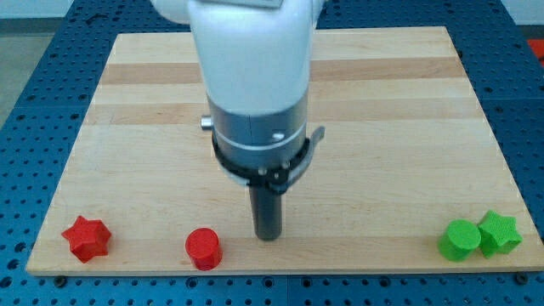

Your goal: Slide the red circle to the right side of the red star

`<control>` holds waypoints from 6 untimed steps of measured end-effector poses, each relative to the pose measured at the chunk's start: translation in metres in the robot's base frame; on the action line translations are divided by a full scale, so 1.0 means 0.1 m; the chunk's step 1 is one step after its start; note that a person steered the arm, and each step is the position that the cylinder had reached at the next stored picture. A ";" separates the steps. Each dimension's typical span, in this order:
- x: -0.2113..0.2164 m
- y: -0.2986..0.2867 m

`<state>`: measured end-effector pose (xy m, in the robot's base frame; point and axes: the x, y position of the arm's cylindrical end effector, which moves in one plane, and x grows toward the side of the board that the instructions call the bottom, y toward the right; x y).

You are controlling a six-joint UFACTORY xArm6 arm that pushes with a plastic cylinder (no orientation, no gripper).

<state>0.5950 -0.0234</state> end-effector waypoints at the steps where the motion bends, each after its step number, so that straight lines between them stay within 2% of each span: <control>1: 0.24 -0.16; 2: 0.23 -0.31; 4: -0.24 -0.96; 5: -0.28 -1.18; 6: -0.28 -0.95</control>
<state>0.5670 -0.1185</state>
